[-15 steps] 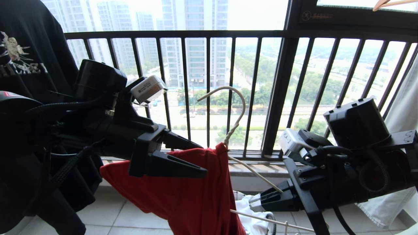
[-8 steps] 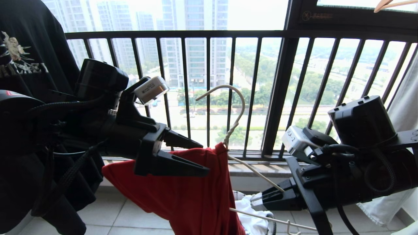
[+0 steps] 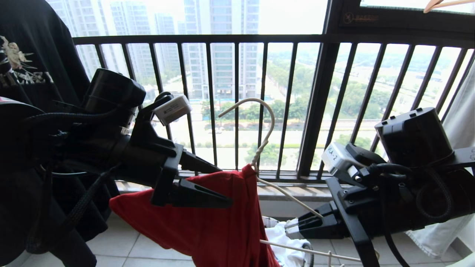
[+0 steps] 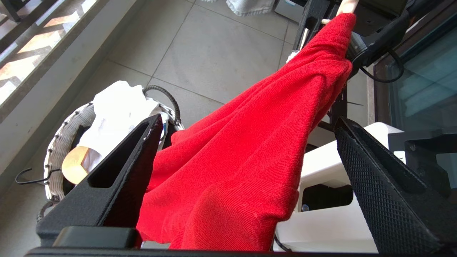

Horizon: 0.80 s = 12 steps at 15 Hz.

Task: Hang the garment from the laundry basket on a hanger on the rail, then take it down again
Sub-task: Hang the clothes on the clothes rack

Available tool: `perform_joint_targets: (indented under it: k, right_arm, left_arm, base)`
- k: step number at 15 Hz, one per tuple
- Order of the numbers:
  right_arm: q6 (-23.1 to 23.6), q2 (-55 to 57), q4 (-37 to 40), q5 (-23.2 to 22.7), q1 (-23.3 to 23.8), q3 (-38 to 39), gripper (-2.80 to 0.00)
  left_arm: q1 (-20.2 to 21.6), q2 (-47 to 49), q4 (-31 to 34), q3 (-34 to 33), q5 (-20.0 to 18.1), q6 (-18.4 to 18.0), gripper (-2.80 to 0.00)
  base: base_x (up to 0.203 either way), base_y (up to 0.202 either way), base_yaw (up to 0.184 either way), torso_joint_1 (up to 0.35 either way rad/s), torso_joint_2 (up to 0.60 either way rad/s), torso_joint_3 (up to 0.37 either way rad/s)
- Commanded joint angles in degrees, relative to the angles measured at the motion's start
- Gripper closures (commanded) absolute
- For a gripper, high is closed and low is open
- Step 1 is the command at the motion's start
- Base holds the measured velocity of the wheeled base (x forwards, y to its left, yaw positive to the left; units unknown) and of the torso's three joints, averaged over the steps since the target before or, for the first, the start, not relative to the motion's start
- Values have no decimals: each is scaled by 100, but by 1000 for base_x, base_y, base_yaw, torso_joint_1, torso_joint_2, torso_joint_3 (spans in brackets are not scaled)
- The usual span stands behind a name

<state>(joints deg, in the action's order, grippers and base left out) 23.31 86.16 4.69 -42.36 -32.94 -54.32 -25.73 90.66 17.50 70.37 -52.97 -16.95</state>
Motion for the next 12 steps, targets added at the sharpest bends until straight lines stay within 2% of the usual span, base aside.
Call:
perform_joint_targets:
  k: [1,3,4,12]
  right_arm:
    - [16,-3,6,-10,-2,-8,0]
    - [7,-12,6,-10,7,-8,0]
    - [7,-21,6,-10,7,-8,0]
    - [7,-29,0,-10,7,-8,0]
  left_arm:
    - [-2,6,468,140,3,-361,-280]
    - [-2,127,1024,398,208,-771,-280]
    - [-2,162,1131,459,234,-837,-280]
    - [-2,171,1133,452,234,-915,-280]
  base:
    - [0,0,0,0,0,0]
    - [0,0,0,0,0,0]
    - [0,0,0,0,0,0]
    - [0,0,0,0,0,0]
